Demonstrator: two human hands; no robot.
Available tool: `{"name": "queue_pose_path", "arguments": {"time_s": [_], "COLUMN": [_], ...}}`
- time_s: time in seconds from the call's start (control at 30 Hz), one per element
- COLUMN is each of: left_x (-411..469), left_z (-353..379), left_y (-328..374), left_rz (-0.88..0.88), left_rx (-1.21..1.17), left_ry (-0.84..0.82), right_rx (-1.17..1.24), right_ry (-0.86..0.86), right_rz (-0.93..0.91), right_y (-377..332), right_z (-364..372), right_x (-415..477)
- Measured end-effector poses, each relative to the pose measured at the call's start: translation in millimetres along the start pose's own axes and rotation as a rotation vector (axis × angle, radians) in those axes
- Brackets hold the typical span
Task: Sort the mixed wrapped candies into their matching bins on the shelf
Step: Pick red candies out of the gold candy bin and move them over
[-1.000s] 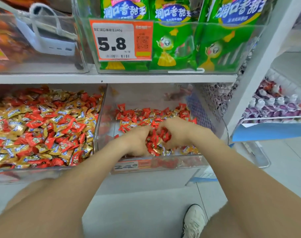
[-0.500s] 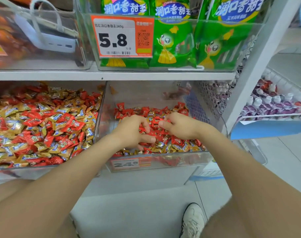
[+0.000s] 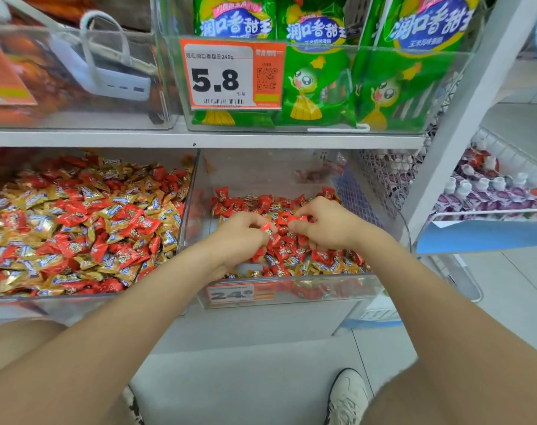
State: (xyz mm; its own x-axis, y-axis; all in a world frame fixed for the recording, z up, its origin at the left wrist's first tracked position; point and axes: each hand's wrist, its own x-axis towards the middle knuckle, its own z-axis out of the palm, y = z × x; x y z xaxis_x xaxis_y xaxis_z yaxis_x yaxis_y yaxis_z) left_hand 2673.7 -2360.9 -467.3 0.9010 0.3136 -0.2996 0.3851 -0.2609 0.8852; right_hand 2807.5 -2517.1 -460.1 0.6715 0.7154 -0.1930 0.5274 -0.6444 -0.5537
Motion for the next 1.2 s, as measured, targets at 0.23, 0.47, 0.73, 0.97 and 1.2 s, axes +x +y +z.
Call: {"name": "queue_pose_path", "arguments": {"time_s": [0.23, 0.47, 0.73, 0.97, 1.2], "left_x": [-48.0, -98.2, -103.9, -91.6, -116.6], "left_z": [-36.5, -117.8, -229.3, -268.1, -235.9], "left_y": [12.9, -26.4, -84.6, -119.1, -91.5], "left_rz": [0.518, 0.473, 0.099, -0.184, 0.014], "left_rx": [0.495, 0.548, 0.803, 0.948, 0.908], "left_ry": [0.324, 0.558, 0.772, 0.470, 0.748], "right_rx": [0.380, 0.420, -0.166, 0.003, -0.039], "right_ry": [0.190, 0.294, 0.140, 0.067, 0.304], "right_rz": [0.056, -0.334, -0.514, -0.597, -0.693], "right_y": [-62.3, -148.0, -246.5, -298.5, -226.8], "right_z": [1.9, 49.2, 110.0, 128.9, 96.7], "right_x": [-7.8, -40.0, 16.3, 73.1, 35.1]}}
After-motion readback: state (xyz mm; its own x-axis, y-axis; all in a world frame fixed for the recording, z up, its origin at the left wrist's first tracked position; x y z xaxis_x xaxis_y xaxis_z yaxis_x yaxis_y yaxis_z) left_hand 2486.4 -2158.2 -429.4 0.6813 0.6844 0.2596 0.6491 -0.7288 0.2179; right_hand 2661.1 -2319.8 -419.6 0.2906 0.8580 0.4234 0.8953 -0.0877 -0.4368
